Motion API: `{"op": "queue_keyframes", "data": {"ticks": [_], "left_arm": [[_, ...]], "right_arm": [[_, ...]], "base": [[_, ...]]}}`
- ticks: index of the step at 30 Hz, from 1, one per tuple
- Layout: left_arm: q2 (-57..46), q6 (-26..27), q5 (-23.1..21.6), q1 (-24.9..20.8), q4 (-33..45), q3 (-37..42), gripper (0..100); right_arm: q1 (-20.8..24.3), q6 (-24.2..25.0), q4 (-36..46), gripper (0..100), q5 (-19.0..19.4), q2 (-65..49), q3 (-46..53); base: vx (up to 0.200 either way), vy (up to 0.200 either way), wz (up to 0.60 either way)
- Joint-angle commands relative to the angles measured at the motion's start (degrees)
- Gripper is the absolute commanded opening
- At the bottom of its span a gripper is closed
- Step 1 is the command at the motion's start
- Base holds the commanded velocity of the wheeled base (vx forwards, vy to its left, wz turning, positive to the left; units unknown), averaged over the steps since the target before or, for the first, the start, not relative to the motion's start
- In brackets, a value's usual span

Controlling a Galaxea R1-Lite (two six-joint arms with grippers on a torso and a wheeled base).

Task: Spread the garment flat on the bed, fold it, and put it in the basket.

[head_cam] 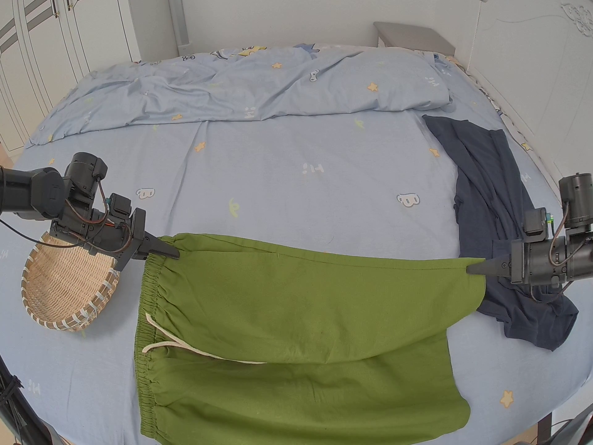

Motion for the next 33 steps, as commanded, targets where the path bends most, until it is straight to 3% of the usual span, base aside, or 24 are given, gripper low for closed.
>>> {"op": "queue_keyframes", "data": {"ticks": [1, 16, 21, 28, 33], "left_arm": [[-3.9, -0.2, -0.1, 0.0, 0.3, 0.4, 0], [-6.5, 0.0, -0.2, 1.3, -0.4, 1.2, 0], [-6.2, 0.1, 0.0, 1.3, -0.5, 1.3, 0], [-6.1, 0.1, 0.2, 3.8, -7.6, 3.8, 0], [-5.6, -0.5, 0.2, 4.7, -13.3, 5.5, 0]], "right_arm": [[4.2, 1.4, 2.7, 0, -0.1, -11.1, -1.0], [4.5, 2.8, 2.1, 0, 0.1, -12.5, -2.0], [4.5, 2.8, 2.4, 0, 0.0, -11.1, -7.1], [3.6, 2.2, 1.9, 0, -0.4, 5.5, -17.8], [4.1, 2.1, -0.4, 0, -3.9, 13.8, -24.0]], "base": [[0.000, 0.000, 0.00], [0.000, 0.000, 0.00], [0.000, 0.000, 0.00], [0.000, 0.000, 0.00], [0.000, 0.000, 0.00]]}}
